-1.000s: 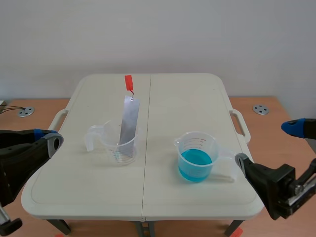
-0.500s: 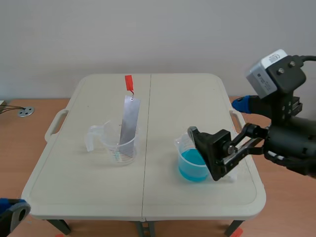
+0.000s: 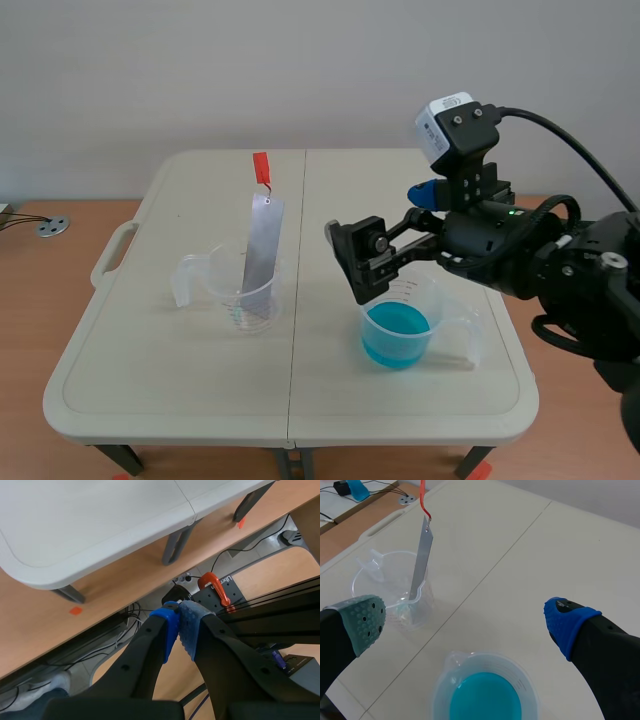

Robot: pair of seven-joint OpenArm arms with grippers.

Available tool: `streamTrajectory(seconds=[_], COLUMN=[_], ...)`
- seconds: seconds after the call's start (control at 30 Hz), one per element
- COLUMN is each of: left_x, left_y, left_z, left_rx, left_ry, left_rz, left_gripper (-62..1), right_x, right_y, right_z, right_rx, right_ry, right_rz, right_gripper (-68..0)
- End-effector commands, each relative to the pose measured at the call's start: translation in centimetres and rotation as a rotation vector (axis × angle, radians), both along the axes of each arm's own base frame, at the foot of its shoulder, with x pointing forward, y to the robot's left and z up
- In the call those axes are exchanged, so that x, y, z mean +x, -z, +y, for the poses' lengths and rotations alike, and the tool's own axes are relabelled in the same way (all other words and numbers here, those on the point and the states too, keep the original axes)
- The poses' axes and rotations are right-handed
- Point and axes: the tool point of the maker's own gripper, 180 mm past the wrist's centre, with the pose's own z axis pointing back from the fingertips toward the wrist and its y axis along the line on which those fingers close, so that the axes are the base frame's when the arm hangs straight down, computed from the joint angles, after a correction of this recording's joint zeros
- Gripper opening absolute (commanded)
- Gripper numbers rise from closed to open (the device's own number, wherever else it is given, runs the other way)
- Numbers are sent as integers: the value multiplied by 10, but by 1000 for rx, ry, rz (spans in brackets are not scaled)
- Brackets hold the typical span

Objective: Hold the metal plate by the orange handle, dip it into the blue solution, take it out and point at it, then put the plate back in the beaker on the left.
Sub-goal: 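Lift the metal plate out of the left beaker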

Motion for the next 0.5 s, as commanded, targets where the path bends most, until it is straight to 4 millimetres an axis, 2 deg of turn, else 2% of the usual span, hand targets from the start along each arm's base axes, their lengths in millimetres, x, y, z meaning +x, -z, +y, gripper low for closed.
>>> streamTrajectory(seconds=[0.0,0.3,0.47], left_x=[5,5,4], left_y=[-7,-6,-6], left_z=[-5,-5,-5], left_rx=[-18,-18,-18], left_ry=[5,5,5], left_rz=[-24,-21,-21], left_gripper=[-590,-590,-590], right_x=[7,30,47], right_y=[-12,-4,-9], right_z=[8,52,69], right_rx=[21,44,73], right_ry=[-17,-88,-96], right_rz=[-35,-7,-21], right_gripper=[-10,-10,-10])
